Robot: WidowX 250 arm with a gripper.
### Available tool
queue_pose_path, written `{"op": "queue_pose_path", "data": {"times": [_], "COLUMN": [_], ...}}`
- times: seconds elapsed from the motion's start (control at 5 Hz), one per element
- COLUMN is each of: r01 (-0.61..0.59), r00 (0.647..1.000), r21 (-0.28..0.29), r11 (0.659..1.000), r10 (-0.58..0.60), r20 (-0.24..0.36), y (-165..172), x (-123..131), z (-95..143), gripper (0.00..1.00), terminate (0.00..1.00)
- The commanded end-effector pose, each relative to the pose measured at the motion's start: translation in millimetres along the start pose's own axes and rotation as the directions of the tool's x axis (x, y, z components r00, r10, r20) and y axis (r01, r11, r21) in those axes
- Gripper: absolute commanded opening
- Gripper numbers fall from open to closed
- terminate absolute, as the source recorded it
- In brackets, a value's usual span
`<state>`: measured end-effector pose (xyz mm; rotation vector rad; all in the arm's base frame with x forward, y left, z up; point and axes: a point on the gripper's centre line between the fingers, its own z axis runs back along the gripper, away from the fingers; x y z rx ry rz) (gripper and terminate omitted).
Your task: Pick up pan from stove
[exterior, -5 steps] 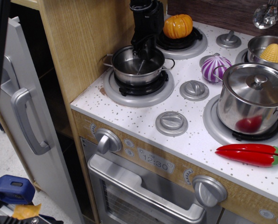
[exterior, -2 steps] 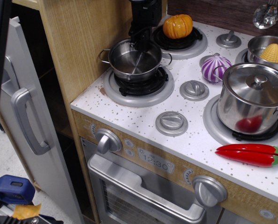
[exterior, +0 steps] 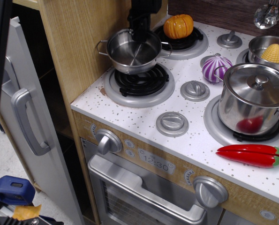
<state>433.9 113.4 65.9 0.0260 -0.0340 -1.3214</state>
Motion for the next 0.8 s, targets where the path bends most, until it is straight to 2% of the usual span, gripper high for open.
{"op": "queue_pose_path", "data": {"times": [0.0, 0.2, 0.4, 0.6], "r01": [-0.016, -0.05, -0.084, -0.105], "r00": [1.0, 0.999, 0.996, 0.994], "r21": [0.081, 0.065, 0.07, 0.104], "r11": [0.997, 0.997, 0.994, 0.989], "r10": [0.015, 0.049, 0.083, 0.101], "r20": [0.003, 0.008, 0.009, 0.037], "y": [13, 5, -10, -18], "x": [0, 11, 17, 26], "z": [63, 72, 70, 62], "gripper": [0.0, 0.0, 0.0, 0.0], "terminate": [0.0, 0.0, 0.0, 1.0]}}
